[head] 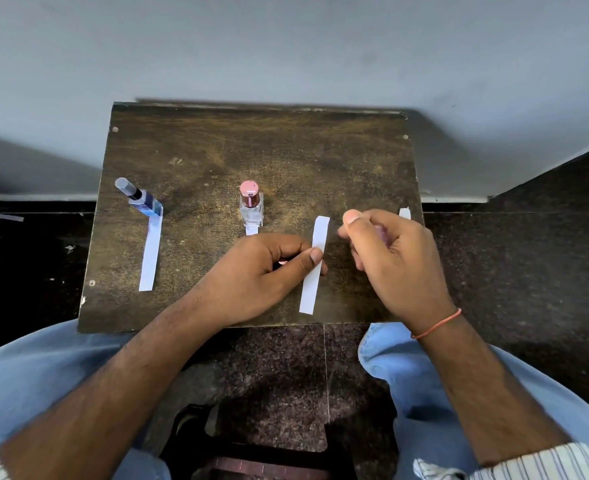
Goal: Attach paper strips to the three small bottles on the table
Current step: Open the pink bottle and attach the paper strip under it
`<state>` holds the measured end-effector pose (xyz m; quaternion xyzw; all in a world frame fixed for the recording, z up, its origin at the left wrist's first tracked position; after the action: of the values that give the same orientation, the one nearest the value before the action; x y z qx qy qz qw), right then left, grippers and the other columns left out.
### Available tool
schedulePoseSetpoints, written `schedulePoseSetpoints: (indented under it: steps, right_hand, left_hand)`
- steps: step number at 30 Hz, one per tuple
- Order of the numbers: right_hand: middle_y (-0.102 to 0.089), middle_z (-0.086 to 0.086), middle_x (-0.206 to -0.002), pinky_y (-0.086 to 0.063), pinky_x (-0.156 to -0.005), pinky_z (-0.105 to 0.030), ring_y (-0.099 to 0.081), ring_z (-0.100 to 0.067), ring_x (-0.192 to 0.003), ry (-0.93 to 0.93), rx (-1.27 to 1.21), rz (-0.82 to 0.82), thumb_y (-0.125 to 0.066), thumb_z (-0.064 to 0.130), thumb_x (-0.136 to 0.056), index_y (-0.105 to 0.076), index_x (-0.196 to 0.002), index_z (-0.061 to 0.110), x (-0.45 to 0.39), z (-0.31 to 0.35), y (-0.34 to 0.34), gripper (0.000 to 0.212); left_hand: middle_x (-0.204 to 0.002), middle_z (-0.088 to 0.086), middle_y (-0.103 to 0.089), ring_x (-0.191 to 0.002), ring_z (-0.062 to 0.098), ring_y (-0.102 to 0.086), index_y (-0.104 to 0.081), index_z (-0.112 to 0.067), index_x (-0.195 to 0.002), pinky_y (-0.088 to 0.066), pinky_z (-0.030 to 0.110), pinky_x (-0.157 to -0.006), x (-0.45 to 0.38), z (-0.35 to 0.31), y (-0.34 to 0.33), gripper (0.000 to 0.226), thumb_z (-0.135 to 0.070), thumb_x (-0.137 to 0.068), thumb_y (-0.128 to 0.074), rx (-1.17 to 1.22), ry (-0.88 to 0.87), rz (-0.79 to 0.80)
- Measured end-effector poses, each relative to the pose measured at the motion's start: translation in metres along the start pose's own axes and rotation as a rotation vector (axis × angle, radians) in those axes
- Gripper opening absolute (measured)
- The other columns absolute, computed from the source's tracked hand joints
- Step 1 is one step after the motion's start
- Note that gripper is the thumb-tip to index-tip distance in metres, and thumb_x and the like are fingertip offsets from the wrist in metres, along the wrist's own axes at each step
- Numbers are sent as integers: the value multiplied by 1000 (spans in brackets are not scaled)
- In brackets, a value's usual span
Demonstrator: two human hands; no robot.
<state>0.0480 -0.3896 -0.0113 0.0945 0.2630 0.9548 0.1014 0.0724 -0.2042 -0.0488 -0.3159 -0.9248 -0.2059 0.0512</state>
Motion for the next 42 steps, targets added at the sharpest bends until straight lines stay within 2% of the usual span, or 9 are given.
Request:
schedulePoseSetpoints:
  steps: [7,13,17,22,27,32,38,40,42]
  right_hand:
    - [-60,17,-56,-54,-66,-39,-61,-10,-60,66,1,19,-57,49,-96,-84,-96,28,2,7,-1,34]
    - [-62,7,-58,-59,-72,-45,-65,-14,-62,61,-13,-24,-57,55,-100,-84,-104,30,1,8,3,37]
    - [-64,17,-57,-59,-73,-38,-66,-11,-62,50,-8,-36,-57,54,-96,-85,-103,29,0,6,5,38]
    - [-59,19,-54,-59,-73,-46,-62,-10,-61,47,-55,-23,-58,49,-97,-85,-102,27,0,5,4,35]
    - [-56,12,-53,-59,-75,-51,-64,-18,-62,49,-61,-16,-58,55,-97,-84,-101,29,0,6,3,37]
    - [-59,14,-53,-60,-73,-51,-65,-18,-63,35,-57,16,-56,54,-95,-85,-99,26,0,3,1,41]
    - [-54,-26,-66,-52,-63,-59,-58,-45,-66,28,-134,15,-57,61,-97,-77,-88,11,-3,0,2,55]
    - [-54,-21,-62,-52,-64,-58,-56,-41,-62,22,-154,38,-65,62,-94,-73,-81,11,-3,-1,2,53]
    - [-58,2,-55,-51,-61,-48,-55,-21,-55,35,-159,67,-74,56,-91,-71,-77,19,-3,-2,2,40]
  left_hand:
    - [-84,0,-78,-78,29,-73,-82,-31,-100,-60,51,-73,1,-1,0,30,-42,-113,-58,-49,-6,1]
    - [-84,0,-79,-78,31,-74,-83,-30,-103,-60,51,-73,1,1,0,29,-41,-113,-58,-57,14,6]
    - [-85,-3,-79,-78,25,-74,-83,-32,-104,-61,48,-74,1,1,1,28,-41,-113,-59,-72,13,4]
    - [-87,-3,-80,-79,27,-75,-83,-33,-104,-61,49,-74,1,2,0,28,-42,-113,-59,-65,22,15]
    - [-82,-7,-77,-73,18,-71,-83,-35,-101,-59,36,-67,1,2,0,28,-43,-113,-59,-72,21,8]
    - [-82,-3,-77,-75,25,-72,-82,-34,-102,-59,45,-70,1,1,0,28,-44,-112,-58,-70,15,13]
    - [-84,2,-79,-79,36,-74,-83,-37,-104,-61,52,-72,0,-1,0,32,-53,-109,-56,-56,21,4]
    - [-84,1,-79,-79,34,-73,-83,-37,-103,-60,51,-73,-1,-2,1,32,-53,-109,-56,-42,19,-8]
    - [-88,-2,-81,-83,28,-75,-84,-34,-105,-61,50,-77,-2,-4,1,30,-46,-111,-58,-14,7,-17]
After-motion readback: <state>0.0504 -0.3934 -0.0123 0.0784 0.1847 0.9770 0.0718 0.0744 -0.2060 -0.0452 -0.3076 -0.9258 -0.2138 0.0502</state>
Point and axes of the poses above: each hand's wrist, its own x-axis away from the middle knuckle, its own y-axis out of the back of the hand, z = x × y, the point moved 9 cm from there along -x, towards the middle knuckle
